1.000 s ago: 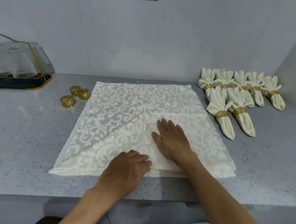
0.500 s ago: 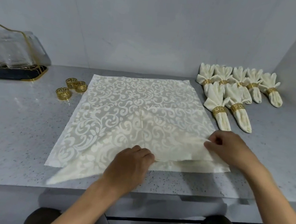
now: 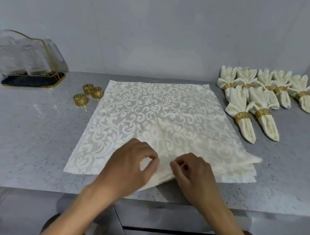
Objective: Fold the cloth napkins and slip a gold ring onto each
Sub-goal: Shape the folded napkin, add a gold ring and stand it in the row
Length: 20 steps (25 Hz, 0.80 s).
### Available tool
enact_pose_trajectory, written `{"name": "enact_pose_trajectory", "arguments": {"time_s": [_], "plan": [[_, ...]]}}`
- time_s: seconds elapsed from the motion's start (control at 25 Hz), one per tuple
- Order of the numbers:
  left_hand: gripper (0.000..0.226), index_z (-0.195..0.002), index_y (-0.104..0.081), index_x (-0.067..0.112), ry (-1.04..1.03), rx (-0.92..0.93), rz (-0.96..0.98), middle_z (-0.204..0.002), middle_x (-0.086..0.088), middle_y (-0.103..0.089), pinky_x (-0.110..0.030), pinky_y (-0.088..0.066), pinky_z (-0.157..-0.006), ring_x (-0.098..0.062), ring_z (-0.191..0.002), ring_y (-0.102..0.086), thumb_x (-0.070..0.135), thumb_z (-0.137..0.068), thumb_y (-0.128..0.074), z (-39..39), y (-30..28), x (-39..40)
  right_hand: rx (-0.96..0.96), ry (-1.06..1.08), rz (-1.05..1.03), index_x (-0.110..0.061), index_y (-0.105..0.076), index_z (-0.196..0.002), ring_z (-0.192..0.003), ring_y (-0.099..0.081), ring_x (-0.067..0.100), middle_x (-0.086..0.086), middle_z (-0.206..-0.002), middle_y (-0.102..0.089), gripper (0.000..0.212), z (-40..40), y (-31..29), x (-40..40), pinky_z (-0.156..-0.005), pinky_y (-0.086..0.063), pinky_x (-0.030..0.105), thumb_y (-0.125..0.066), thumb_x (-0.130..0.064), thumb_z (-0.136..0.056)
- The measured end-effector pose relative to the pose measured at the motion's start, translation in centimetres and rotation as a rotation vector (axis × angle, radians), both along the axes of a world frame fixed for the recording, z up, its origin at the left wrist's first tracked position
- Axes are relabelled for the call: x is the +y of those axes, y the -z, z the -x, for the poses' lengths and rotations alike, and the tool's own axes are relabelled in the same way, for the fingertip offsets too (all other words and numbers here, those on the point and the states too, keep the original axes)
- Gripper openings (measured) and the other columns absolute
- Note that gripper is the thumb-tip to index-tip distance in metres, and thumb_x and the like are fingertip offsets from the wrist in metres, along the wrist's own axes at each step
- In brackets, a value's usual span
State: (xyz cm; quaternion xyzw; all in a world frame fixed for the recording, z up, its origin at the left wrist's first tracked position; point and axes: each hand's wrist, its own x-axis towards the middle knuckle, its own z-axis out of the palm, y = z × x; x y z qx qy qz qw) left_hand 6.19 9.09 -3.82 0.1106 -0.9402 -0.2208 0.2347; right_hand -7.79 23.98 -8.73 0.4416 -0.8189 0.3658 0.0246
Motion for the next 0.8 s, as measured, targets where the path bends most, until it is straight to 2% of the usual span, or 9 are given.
{"name": "enact_pose_trajectory", "arguments": {"time_s": [0.12, 0.24, 0.36, 0.48, 0.6, 0.68, 0.72, 0.76, 0.8], "plan": [[0.011, -0.099, -0.072, 0.031, -0.007, -0.103, -0.012, -0.098, 0.024, -0.066, -0.016, -0.040, -0.089, -0.003, -0.100, -0.052, 0.028, -0.094, -0.063, -1.5, 0.2, -6.4, 0.168, 0.070, -0.063, -0.024, -0.065, -0.081, -0.070, -0.052, 0.014, -0.012, -0.080, -0.059, 0.022, -0.6, 1.1, -0.7, -0.066, -0.034, 0.030, -0.057, -0.045, -0.082], [0.021, -0.106, -0.072, 0.034, 0.099, -0.234, -0.129, -0.104, 0.023, -0.067, -0.032, -0.048, -0.093, -0.006, -0.109, -0.053, 0.021, -0.096, -0.059, -2.1, 2.0, -9.2, 0.212, 0.072, -0.055, -0.026, -0.064, -0.083, -0.071, -0.048, 0.013, -0.014, -0.083, -0.057, 0.005, -0.7, 1.4, -0.6, -0.069, -0.031, 0.029, -0.065, -0.031, -0.082], [0.039, -0.104, -0.072, 0.037, 0.142, -0.239, -0.224, -0.113, 0.025, -0.064, -0.036, -0.049, -0.096, -0.008, -0.115, -0.054, 0.003, -0.095, -0.057, -2.3, 2.9, -10.4, 0.238, 0.061, -0.054, -0.027, -0.067, -0.087, -0.077, -0.047, 0.012, -0.013, -0.089, -0.056, 0.007, -0.9, 1.4, -0.5, -0.071, -0.034, 0.028, -0.070, -0.023, -0.082], [0.047, -0.104, -0.073, 0.037, 0.183, -0.309, -0.347, -0.121, 0.025, -0.062, -0.031, -0.047, -0.102, -0.006, -0.122, -0.050, -0.005, -0.088, -0.059, -2.4, 2.3, -11.0, 0.321, 0.029, -0.040, -0.024, -0.070, -0.090, -0.078, -0.045, 0.014, -0.010, -0.088, -0.054, 0.011, -1.1, 1.3, -0.5, -0.070, -0.037, 0.028, -0.059, -0.024, -0.087], [0.035, -0.108, -0.074, 0.031, 0.245, -0.450, -0.416, -0.124, 0.025, -0.062, -0.018, -0.039, -0.105, 0.002, -0.124, -0.049, 0.003, -0.089, -0.066, -2.1, 0.8, -11.5, 0.302, -0.010, -0.092, -0.028, -0.069, -0.087, -0.072, -0.045, 0.010, -0.017, -0.081, -0.054, 0.025, -1.2, 0.8, -0.4, -0.068, -0.037, 0.028, -0.045, -0.034, -0.093], [0.028, -0.099, -0.077, 0.028, 0.188, -0.481, -0.579, -0.112, 0.018, -0.070, -0.016, -0.048, -0.095, 0.003, -0.109, -0.061, 0.006, -0.095, -0.060, -1.3, -0.5, -11.0, 0.240, -0.006, -0.118, -0.029, -0.067, -0.078, -0.069, -0.045, 0.009, -0.016, -0.075, -0.054, 0.034, -1.3, 0.5, -0.5, -0.067, -0.037, 0.028, -0.040, -0.043, -0.094], [0.033, -0.086, -0.079, 0.029, 0.113, -0.484, -0.674, -0.095, 0.013, -0.075, -0.017, -0.053, -0.082, 0.000, -0.090, -0.068, 0.006, -0.097, -0.057, -0.6, -0.9, -10.5, 0.179, -0.001, -0.115, -0.025, -0.065, -0.072, -0.066, -0.046, 0.010, -0.013, -0.070, -0.054, 0.042, -1.4, 0.3, -0.6, -0.065, -0.037, 0.029, -0.037, -0.048, -0.094], [0.040, -0.070, -0.077, 0.028, 0.012, -0.477, -0.704, -0.074, 0.008, -0.072, -0.021, -0.054, -0.066, -0.005, -0.069, -0.067, 0.007, -0.096, -0.056, 0.0, -1.1, -10.0, 0.073, 0.007, -0.094, -0.019, -0.061, -0.065, -0.061, -0.047, 0.013, -0.007, -0.064, -0.055, 0.054, -1.4, 0.0, -0.8, -0.062, -0.038, 0.031, -0.034, -0.053, -0.095], [0.042, -0.059, -0.071, 0.025, -0.072, -0.456, -0.659, -0.058, 0.006, -0.064, -0.026, -0.049, -0.057, -0.011, -0.055, -0.059, 0.008, -0.095, -0.057, 0.7, -0.9, -9.6, -0.057, 0.018, -0.054, -0.011, -0.057, -0.061, -0.056, -0.047, 0.018, 0.002, -0.058, -0.054, 0.064, -1.3, -0.5, -1.0, -0.058, -0.039, 0.036, -0.031, -0.058, -0.095]]}}
